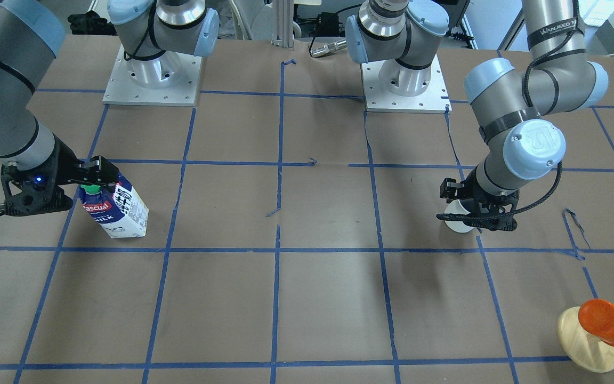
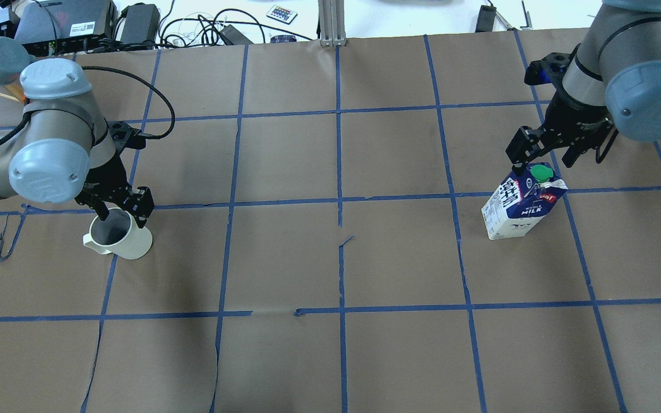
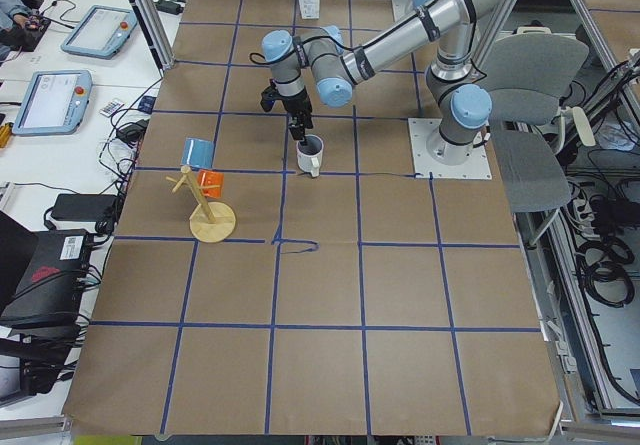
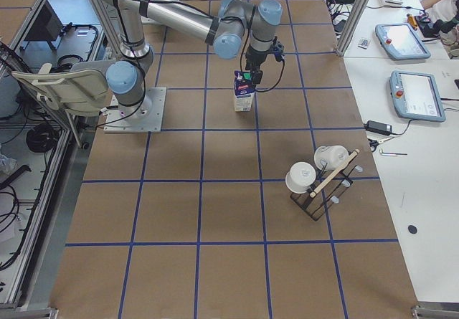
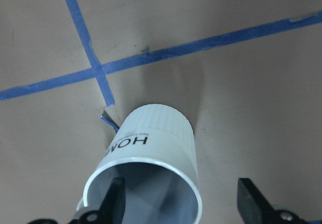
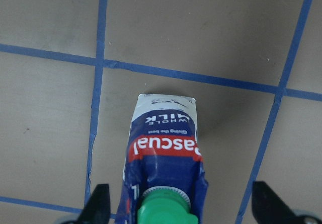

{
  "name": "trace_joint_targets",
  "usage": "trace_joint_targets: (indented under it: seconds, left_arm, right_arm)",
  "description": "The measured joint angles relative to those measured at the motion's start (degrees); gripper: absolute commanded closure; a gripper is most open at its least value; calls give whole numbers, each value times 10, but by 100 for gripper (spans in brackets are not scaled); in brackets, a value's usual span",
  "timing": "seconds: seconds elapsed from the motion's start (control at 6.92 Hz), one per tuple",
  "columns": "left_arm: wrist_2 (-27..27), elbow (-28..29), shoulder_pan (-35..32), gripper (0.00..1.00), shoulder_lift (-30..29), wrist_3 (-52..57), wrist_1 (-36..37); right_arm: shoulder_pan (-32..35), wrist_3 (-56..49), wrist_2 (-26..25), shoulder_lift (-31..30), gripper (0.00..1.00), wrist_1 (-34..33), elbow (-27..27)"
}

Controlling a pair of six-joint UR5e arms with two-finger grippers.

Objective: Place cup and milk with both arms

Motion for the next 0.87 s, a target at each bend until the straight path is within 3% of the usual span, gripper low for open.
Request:
trace_joint_targets:
  seconds: [0.14, 0.58, 0.87]
  left_arm:
    - [-1, -3, 0, 100, -3, -3, -3]
    - [-25, -8, 0, 100, -7, -14, -5]
    - [-80, 10, -26, 100, 2, -109, -14]
  right_arm:
    - [-7, 1, 2, 0, 7, 11, 0]
    - [-10, 23, 10, -1, 10, 26, -1]
    - [-9, 26, 12, 0, 13, 23, -2]
